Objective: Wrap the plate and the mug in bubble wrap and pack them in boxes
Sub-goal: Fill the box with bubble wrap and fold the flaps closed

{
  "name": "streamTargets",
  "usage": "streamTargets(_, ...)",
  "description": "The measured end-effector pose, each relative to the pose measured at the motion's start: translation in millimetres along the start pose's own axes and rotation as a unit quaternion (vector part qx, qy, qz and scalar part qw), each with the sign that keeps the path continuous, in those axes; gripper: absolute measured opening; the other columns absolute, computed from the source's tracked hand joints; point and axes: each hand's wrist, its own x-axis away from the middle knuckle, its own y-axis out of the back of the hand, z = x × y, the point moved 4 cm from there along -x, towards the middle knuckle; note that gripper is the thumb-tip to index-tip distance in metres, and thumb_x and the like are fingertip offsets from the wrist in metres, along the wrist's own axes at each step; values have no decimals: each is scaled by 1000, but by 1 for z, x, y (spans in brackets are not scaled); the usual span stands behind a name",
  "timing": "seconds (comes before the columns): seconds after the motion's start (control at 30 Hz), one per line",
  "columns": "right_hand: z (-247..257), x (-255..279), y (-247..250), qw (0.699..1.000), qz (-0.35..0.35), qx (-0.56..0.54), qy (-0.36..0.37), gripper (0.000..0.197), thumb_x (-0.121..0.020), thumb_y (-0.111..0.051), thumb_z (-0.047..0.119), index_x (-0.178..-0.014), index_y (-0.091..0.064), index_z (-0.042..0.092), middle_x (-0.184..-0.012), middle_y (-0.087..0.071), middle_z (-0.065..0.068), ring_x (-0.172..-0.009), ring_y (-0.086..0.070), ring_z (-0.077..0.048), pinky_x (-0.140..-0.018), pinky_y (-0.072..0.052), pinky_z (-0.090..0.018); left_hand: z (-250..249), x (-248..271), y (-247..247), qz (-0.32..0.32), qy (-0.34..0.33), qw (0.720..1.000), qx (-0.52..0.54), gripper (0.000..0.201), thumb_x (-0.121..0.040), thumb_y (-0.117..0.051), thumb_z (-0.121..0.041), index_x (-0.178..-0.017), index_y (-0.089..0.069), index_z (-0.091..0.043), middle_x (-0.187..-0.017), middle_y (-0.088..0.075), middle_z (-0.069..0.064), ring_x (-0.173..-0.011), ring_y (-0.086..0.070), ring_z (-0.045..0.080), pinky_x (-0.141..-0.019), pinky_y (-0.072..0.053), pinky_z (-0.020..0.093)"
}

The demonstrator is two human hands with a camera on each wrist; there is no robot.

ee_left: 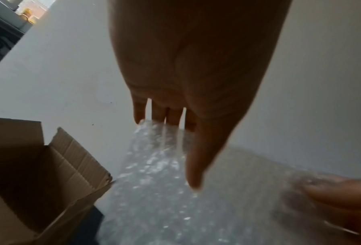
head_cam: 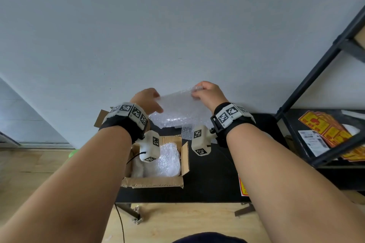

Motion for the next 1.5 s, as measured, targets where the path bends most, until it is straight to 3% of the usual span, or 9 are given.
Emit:
streamTargets(0.3,0,-1,4,993,-85,-61,-49,52,-85,-64,47,-126,-56,16,-125,-58,0,-113,-56,-18,-91,-45,-30,-15,11,7,27,-13,964,263,17,-84,-71,-12,-99,-70,-4,-97,-71,6,-86,-70,14,-74,-55,23)
streamTargets(0.4,-11,2,-4,992,9,-93,-87,64,-86,-63,54,-132,-53,10,-128,-58,-8,-117,-56,-25,-99,-46,-37,-6,14,8,12,31,922,386,15,-88,-69,-15,-101,-68,-8,-98,-71,4,-75,-71,6,-62,-54,15)
streamTargets(0.57,-12,8,-26,982,74,-156,-73,29,-85,-70,15,-112,-62,5,-106,-71,-14,-87,-71,-24,-70,-56,-32,-3,23,-3,39,63,849,523,27,-86,-69,-10,-111,-63,-2,-103,-71,13,-88,-73,22,-70,-58,26)
streamTargets(0.77,-8,13,-23,972,76,-208,-82,30,-89,-60,1,-109,-58,23,-99,-69,-13,-78,-66,-24,-77,-57,-38,15,18,-10,32,112,849,515,14,-89,-67,-15,-100,-69,-6,-85,-69,6,-67,-66,16,-58,-55,25)
streamTargets(0.9,-10,11,-28,982,73,-163,-58,40,-89,-42,-8,-96,-72,18,-94,-65,-17,-56,-57,-20,-52,-44,-30,15,22,-14,53,154,828,537,11,-96,-54,-12,-91,-63,-7,-77,-63,5,-59,-60,16,-53,-51,25)
streamTargets(1.1,9,29,-25,999,43,-24,24,56,-71,-27,-17,-70,-71,17,-110,-64,1,-76,-51,-4,-59,-37,-17,9,34,-13,194,178,761,593,65,-90,-42,-64,-112,-58,-5,-93,-70,15,-71,-70,29,-59,-56,34)
streamTargets(1.3,5,27,-28,994,32,-95,-37,47,-86,-35,-1,-111,-67,21,-90,-60,-2,-71,-51,-13,-68,-46,-29,11,41,-8,111,189,819,530,16,-86,-60,-6,-100,-53,-2,-58,-59,7,-39,-55,18,-41,-45,23)
streamTargets(1.37,2,26,-28,974,38,-199,-105,32,-97,-45,22,-127,-54,16,-96,-59,-9,-78,-59,-23,-76,-53,-42,15,37,-9,93,183,810,550,18,-84,-62,-2,-100,-54,0,-63,-62,8,-44,-59,20,-44,-48,25)
streamTargets(1.5,2,31,-31,967,101,-194,-132,67,-83,-65,59,-132,-46,17,-121,-55,-11,-95,-68,-28,-84,-58,-43,17,33,-9,60,162,782,599,27,-83,-65,4,-108,-57,4,-83,-72,14,-64,-71,24,-53,-55,27)
